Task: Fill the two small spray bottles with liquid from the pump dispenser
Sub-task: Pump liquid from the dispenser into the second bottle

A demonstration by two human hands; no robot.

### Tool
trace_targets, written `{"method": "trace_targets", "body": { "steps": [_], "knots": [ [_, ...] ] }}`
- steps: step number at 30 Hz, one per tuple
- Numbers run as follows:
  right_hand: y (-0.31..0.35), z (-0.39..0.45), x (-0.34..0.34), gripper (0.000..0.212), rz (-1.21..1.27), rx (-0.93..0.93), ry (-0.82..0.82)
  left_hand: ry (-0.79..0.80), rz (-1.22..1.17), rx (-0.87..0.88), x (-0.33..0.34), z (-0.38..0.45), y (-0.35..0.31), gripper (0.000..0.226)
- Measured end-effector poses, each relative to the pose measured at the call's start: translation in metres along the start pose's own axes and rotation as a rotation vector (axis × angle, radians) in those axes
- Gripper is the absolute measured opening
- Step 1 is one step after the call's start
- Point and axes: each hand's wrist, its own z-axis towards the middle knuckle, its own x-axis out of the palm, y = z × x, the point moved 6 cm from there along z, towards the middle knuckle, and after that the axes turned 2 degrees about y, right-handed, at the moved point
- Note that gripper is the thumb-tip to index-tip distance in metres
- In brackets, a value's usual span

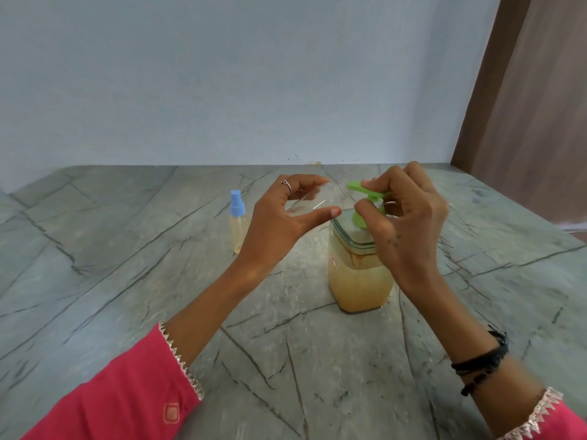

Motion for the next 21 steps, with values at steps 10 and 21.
{"method": "trace_targets", "body": {
  "steps": [10, 21],
  "knots": [
    [-0.0025, -0.0063, 0.0009, 0.023, 0.018, 0.027, 0.017, -0.003, -0.011, -0.014, -0.0004, -0.0003, 0.0007, 0.044],
    [-0.003, -0.0006, -0.0003, 0.032, 0.05, 0.024, 0.004, -0.019, -0.021, -0.013, -0.0009, 0.0007, 0.0012, 0.039]
  ]
}}
